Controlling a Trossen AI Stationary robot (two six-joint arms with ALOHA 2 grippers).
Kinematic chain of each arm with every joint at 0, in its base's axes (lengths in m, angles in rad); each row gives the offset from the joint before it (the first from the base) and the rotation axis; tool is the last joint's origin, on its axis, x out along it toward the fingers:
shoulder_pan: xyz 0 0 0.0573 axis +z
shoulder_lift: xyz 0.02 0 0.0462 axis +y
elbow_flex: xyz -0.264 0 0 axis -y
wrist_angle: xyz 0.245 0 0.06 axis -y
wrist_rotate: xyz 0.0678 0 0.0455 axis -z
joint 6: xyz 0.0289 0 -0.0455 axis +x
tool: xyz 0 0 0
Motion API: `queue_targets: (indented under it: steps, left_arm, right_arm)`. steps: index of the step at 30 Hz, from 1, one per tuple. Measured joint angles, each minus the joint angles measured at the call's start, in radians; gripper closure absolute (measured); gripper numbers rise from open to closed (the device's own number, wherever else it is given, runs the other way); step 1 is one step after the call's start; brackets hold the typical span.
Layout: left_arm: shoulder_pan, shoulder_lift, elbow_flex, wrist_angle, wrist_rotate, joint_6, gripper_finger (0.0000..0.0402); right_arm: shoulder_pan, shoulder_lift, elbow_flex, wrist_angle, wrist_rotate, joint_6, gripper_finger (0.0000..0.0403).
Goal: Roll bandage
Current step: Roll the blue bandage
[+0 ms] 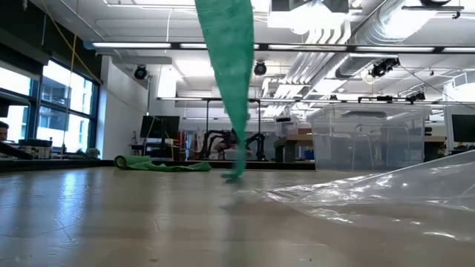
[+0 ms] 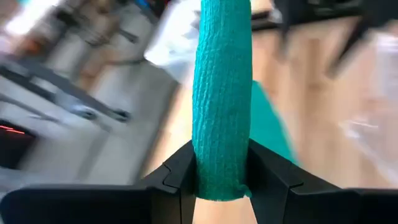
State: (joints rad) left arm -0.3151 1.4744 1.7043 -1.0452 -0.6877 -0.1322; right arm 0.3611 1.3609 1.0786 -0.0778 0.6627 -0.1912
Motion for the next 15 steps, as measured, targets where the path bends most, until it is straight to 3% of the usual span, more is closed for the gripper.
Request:
queue_targets:
  steps: [3, 7, 10, 15]
  left_arm:
    - [0.027, 0.001, 0.000, -0.020, 0.195, -0.082, 0.0293]
    - [0.058, 0.000, 0.000, -0.025, 0.411, -0.130, 0.0293]
    - [0.074, 0.000, 0.000, -0.025, 0.473, -0.139, 0.0293]
    - [0.089, 0.000, 0.000, -0.025, 0.473, -0.119, 0.0293]
  right_arm:
    - [0.041, 0.000, 0.040, -0.008, 0.039, -0.140, 0.0195]
    - [0.070, 0.000, 0.065, -0.006, -0.010, -0.208, 0.0195]
    - [0.075, 0.000, 0.067, 0.017, -0.040, -0.153, 0.0195]
    - [0.074, 0.000, 0.067, 0.133, -0.070, -0.083, 0.0195]
